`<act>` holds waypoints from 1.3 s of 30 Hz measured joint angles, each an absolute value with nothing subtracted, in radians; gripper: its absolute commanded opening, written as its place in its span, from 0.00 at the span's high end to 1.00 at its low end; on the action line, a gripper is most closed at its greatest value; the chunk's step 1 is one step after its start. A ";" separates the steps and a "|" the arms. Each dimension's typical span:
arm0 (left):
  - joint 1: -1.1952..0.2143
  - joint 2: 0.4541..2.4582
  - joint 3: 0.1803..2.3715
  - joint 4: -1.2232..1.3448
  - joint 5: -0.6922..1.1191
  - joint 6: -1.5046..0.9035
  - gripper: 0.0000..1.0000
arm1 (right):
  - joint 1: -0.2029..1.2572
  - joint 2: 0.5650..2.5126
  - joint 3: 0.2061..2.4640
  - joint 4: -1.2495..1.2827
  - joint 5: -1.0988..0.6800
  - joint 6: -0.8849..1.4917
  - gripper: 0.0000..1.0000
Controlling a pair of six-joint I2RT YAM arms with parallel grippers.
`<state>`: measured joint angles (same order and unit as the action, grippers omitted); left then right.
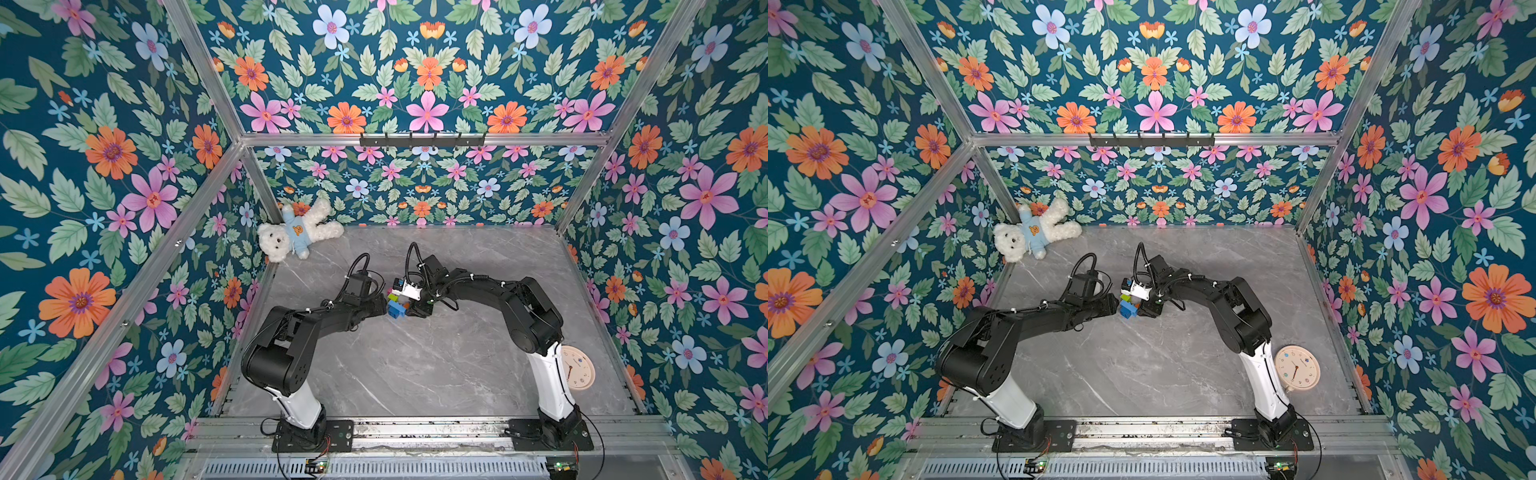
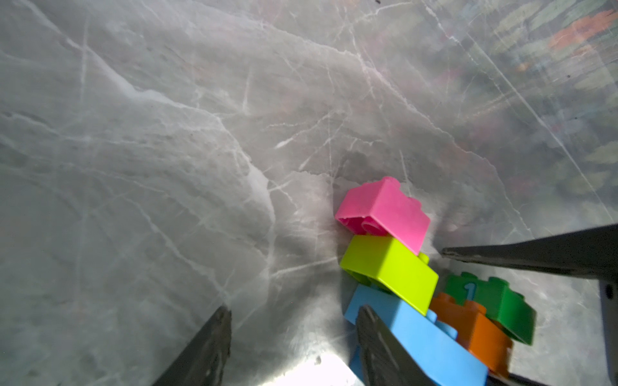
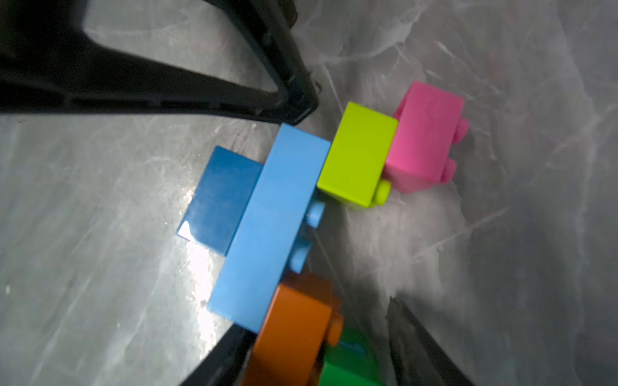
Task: Assemble the letter v with lego
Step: Assemble the lego brick with the lego brick.
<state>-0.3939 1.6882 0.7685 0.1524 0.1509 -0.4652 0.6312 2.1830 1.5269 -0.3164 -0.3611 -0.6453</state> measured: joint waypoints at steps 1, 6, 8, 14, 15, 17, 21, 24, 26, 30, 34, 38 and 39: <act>-0.394 1.688 0.768 0.152 0.151 -0.465 0.38 | 0.631 2.181 1.521 -0.309 -0.361 -0.638 0.40; -0.394 1.688 0.768 0.152 0.151 -0.465 0.38 | 0.631 2.178 1.510 -0.292 -0.360 -0.632 0.41; -0.394 1.688 0.768 0.152 0.151 -0.465 0.38 | 0.631 2.178 1.510 -0.291 -0.363 -0.632 0.41; -0.394 1.691 0.772 0.152 0.155 -0.464 0.38 | 0.629 2.178 1.512 -0.293 -0.379 -0.650 0.42; -0.394 1.692 0.772 0.153 0.155 -0.464 0.38 | 0.628 2.178 1.512 -0.294 -0.384 -0.655 0.43; -0.394 1.692 0.772 0.152 0.156 -0.464 0.38 | 0.628 2.178 1.512 -0.297 -0.390 -0.660 0.43; -0.393 1.696 0.775 0.155 0.159 -0.464 0.38 | 0.627 2.180 1.512 -0.298 -0.400 -0.670 0.43; -0.393 1.697 0.775 0.157 0.161 -0.464 0.38 | 0.627 2.180 1.512 -0.298 -0.400 -0.674 0.44; -0.393 1.697 0.776 0.157 0.162 -0.464 0.38 | 0.627 2.181 1.514 -0.297 -0.402 -0.674 0.44; -0.393 1.697 0.776 0.157 0.162 -0.464 0.38 | 0.628 2.183 1.516 -0.295 -0.400 -0.673 0.46; -0.393 1.697 0.775 0.157 0.163 -0.464 0.38 | 0.628 2.183 1.517 -0.294 -0.397 -0.672 0.47; -0.393 1.697 0.775 0.158 0.163 -0.464 0.38 | 0.628 2.184 1.517 -0.292 -0.395 -0.663 0.48; -0.393 1.697 0.775 0.158 0.163 -0.464 0.38 | 0.628 2.184 1.517 -0.292 -0.395 -0.662 0.48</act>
<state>-0.3927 1.6970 0.7750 0.1581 0.1631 -0.4641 0.6277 2.1841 1.5169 -0.2920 -0.3950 -0.6621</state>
